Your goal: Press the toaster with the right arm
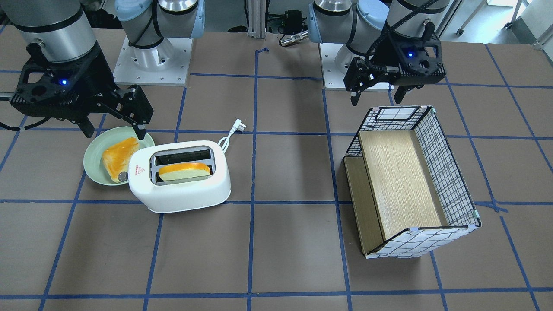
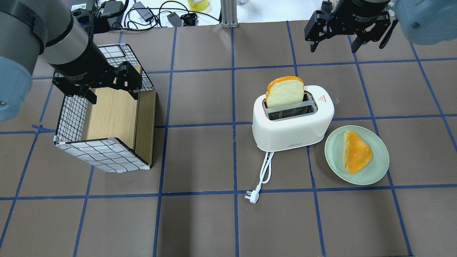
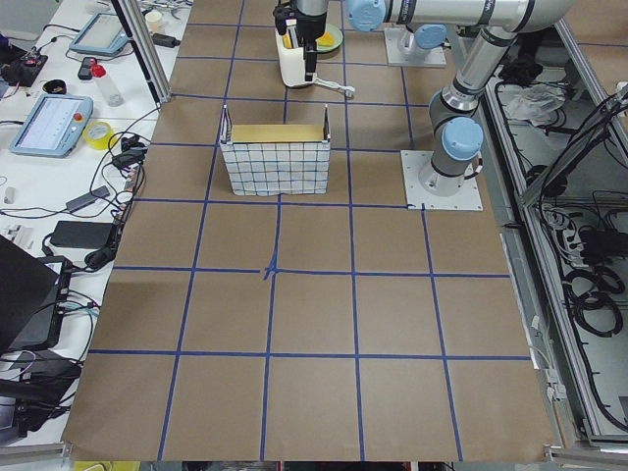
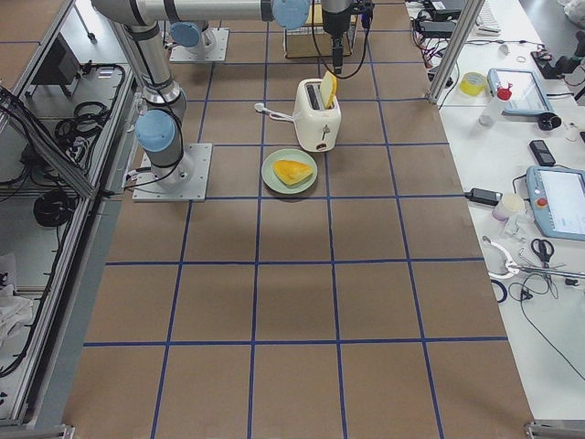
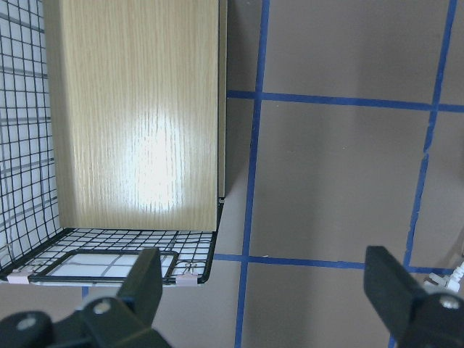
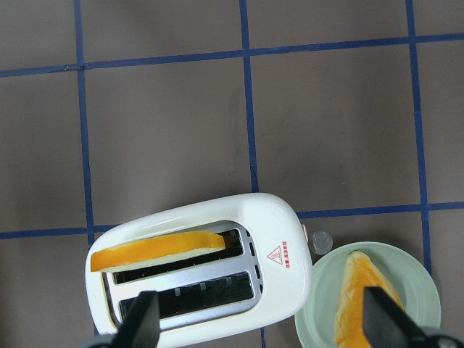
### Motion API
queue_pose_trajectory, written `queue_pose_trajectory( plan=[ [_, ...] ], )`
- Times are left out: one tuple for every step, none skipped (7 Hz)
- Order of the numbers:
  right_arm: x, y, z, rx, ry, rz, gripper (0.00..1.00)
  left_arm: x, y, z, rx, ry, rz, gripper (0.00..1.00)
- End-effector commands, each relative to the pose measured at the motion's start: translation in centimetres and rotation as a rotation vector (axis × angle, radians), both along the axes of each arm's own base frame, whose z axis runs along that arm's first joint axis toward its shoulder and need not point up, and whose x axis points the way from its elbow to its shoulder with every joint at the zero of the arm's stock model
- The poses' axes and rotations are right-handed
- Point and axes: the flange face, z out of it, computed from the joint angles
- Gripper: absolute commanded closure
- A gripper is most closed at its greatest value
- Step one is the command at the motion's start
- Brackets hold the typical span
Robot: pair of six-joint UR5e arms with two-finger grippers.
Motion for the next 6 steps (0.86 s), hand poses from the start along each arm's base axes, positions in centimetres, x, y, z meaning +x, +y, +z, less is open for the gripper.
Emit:
queue_pose_trajectory(
  plan=[
    [-0.08, 0.03, 0.01, 0.002, 0.001, 0.0, 0.0, -0.02, 0.01, 0.0, 0.0, 0.0, 0.0, 0.0],
    [-0.08, 0.05, -0.01, 0.004, 0.001, 0.0, 0.0, -0.02, 0.01, 0.0, 0.0, 0.0, 0.0, 0.0],
    [-0.16, 0.21, -0.25, 0.025, 0.001, -0.001, 0.0, -0.02, 0.01, 0.0, 0.0, 0.0, 0.0, 0.0],
    [-0.24, 0.31, -0.26, 0.031, 0.001, -0.003, 0.0, -0.02, 0.01, 0.0, 0.0, 0.0, 0.0, 0.0],
    [-0.33, 0.5, -0.46, 0.056, 0.002, -0.006, 0.0, -0.02, 0.01, 0.0, 0.0, 0.0, 0.0, 0.0],
    [-0.42, 0.57, -0.56, 0.065, 0.002, -0.008, 0.0, -0.02, 0.01, 0.0, 0.0, 0.0, 0.0, 0.0]
  ],
)
